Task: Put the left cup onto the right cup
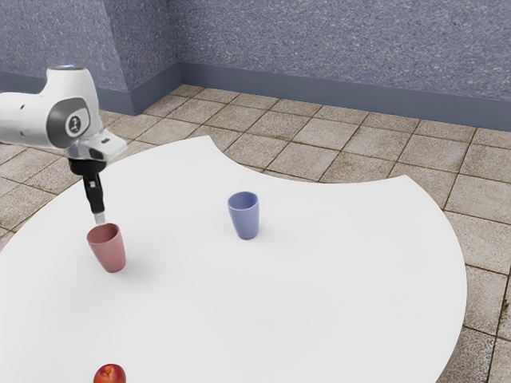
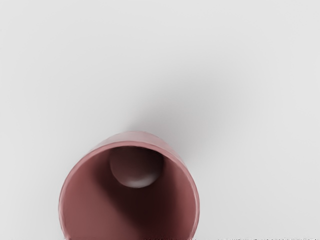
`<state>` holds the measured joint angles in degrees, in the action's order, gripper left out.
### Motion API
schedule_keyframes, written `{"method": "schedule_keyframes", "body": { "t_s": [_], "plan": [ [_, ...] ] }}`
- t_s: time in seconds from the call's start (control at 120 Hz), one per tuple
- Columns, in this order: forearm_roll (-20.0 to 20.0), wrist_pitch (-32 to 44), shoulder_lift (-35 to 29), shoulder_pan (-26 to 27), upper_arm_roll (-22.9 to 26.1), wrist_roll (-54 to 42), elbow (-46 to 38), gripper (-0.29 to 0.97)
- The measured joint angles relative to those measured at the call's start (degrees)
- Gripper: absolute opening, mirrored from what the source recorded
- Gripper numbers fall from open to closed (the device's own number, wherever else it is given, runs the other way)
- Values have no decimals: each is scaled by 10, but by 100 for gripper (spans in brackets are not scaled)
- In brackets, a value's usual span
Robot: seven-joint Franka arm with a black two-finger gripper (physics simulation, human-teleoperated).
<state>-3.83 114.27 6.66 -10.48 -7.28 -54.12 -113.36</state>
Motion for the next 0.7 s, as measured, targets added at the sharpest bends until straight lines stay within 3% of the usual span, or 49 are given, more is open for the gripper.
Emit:
{"method": "schedule_keyframes", "body": {
  "t_s": [0.25,0.6,0.7],
  "plan": [
    [-5,43,43,-14,-5,-13,2,68],
    [-5,64,131,-7,-13,-48,66,68],
    [1,69,139,-7,-14,-55,67,59]
  ]
}}
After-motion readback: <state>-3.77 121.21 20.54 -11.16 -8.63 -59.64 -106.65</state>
